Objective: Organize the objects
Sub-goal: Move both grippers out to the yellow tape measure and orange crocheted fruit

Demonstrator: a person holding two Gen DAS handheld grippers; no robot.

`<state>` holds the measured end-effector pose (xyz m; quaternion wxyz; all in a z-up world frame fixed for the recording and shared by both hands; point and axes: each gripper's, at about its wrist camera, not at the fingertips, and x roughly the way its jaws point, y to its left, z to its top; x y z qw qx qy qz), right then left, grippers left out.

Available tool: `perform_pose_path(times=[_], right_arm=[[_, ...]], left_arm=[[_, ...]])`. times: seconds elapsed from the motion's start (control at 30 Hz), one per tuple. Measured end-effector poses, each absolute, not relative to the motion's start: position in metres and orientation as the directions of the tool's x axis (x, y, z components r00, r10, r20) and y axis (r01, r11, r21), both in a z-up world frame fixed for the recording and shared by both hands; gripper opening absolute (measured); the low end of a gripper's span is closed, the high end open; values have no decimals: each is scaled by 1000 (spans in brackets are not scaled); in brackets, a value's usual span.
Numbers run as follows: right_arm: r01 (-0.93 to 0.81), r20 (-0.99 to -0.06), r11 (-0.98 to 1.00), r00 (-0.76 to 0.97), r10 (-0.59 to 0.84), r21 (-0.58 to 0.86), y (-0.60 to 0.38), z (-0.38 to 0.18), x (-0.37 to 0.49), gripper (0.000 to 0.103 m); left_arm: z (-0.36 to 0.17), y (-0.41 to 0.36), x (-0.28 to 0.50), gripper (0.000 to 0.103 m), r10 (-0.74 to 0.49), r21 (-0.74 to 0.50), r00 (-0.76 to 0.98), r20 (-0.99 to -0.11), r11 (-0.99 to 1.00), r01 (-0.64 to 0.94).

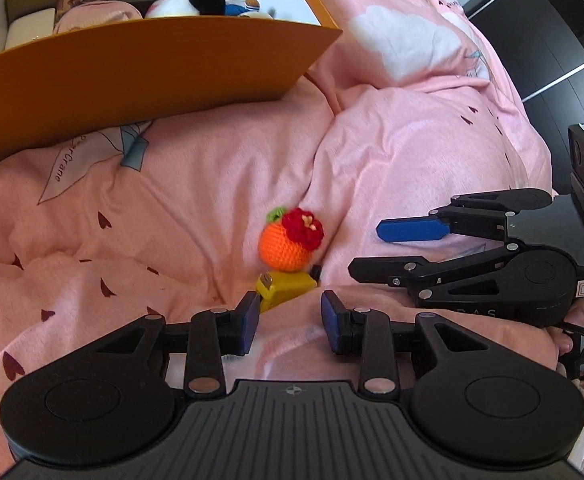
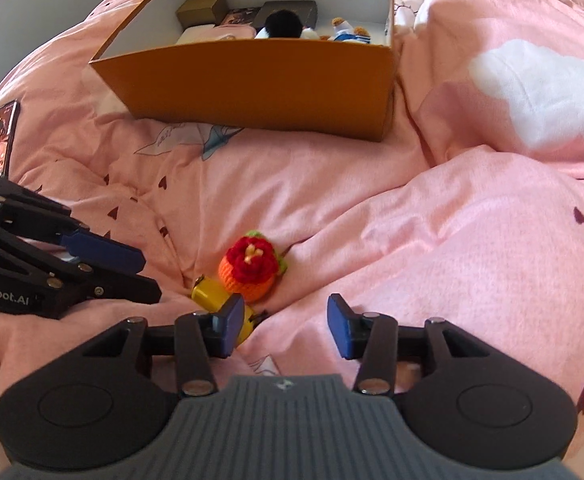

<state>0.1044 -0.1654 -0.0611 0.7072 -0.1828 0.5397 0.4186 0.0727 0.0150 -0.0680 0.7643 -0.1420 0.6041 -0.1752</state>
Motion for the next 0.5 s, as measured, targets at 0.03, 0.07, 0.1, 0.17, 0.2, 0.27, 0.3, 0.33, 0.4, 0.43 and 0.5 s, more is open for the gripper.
perform_pose_path(times=[0.03,0.07,0.1,0.17,0.2,0.27,0.3,0.33,0.4,0.43,0.5], right_arm=[[-796,-919,568,40,392,208,-164,-63,103,49],[-802,-921,556,17,389,219,-162,-64,101,49],[-809,-923,541,-5,385,230,-161,-65,98,49],[-819,-925,519,-39,378,246,-159,-66,95,49],[-822,-926,513,-45,374,247,-158,-67,94,49],[-825,-928,503,-64,368,256,-156,-68,95,49],[-824,-926,498,-80,368,269,-156,-70,95,48],[-821,-924,494,-103,368,288,-155,-71,96,46],[-802,-914,489,-169,368,345,-155,-76,99,39],[-797,-912,486,-187,364,357,-155,-78,98,39],[-809,-918,477,-182,352,343,-153,-77,95,39]], left_arm=[[-68,13,71,39,-442,-428,193,-876,897,113],[-67,12,69,39,-443,-426,181,-878,896,126],[-68,11,67,39,-443,-426,168,-881,896,129],[-71,12,64,38,-447,-433,150,-882,894,116],[-72,12,64,38,-449,-436,143,-882,893,111],[-74,13,66,39,-452,-440,133,-882,891,115],[-73,15,69,39,-457,-444,138,-879,889,114],[-74,18,72,40,-464,-452,145,-874,885,110],[-77,20,80,45,-459,-447,154,-875,888,106],[-78,18,84,45,-443,-426,162,-882,895,130],[-82,9,92,46,-405,-373,146,-903,905,207]])
